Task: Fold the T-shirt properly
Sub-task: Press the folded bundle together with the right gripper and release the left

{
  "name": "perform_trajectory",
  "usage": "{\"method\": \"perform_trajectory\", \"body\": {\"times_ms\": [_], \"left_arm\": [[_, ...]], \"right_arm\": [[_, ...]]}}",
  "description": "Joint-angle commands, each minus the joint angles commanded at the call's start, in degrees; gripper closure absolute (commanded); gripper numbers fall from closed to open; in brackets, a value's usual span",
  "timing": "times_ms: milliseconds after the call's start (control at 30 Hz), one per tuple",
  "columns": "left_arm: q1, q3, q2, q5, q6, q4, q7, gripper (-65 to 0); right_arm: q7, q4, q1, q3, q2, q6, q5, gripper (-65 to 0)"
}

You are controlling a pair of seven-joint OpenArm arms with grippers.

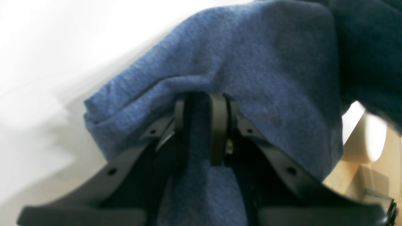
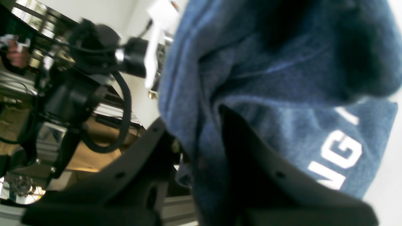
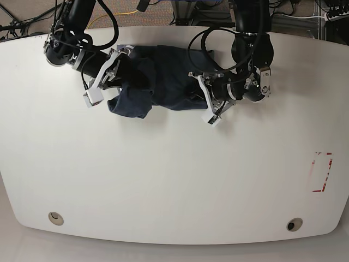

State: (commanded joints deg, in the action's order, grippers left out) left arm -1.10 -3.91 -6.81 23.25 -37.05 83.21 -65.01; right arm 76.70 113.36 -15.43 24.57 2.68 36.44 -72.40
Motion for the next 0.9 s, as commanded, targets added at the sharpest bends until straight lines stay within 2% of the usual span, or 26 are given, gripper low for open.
{"method": "perform_trajectory", "body": {"times_ms": [433, 667, 700, 800, 833, 900], "left_arm": [[0.00, -0.09, 0.00, 0.09, -0.26, 0.44, 0.79, -8.6], [0.09, -0.09, 0.09, 0.09, -0.35, 0.44, 0.97, -8.8], [0.00, -0.09, 0.09, 0.09, -0.35, 0.44, 0.97, -8.8], [0.00, -0.09, 0.09, 0.18, -0.44, 0.53, 1.05, -8.8], [0.00, -0.09, 0.09, 0.18, -0.44, 0.53, 1.05, -8.9], [0.00, -0.09, 0.26, 0.18, -0.44, 0.53, 1.05, -8.9]], "right_arm": [[-1.14, -0.18, 0.44, -5.54, -4.57, 0.00, 3.60, 0.0], [-3.78, -0.26, 1.23, -8.53, -4.48, 0.00, 7.65, -1.6], [-3.87, -0.26, 1.58, -9.05, -4.40, 0.00, 8.09, -4.3], [-3.87, -0.26, 2.11, -10.11, -4.31, 0.00, 8.53, -19.2], [-3.96, -0.26, 2.02, -10.11, -4.31, 0.00, 8.53, -27.1], [-4.04, -0.26, 2.02, -10.11, -4.31, 0.00, 8.62, -39.0]]}}
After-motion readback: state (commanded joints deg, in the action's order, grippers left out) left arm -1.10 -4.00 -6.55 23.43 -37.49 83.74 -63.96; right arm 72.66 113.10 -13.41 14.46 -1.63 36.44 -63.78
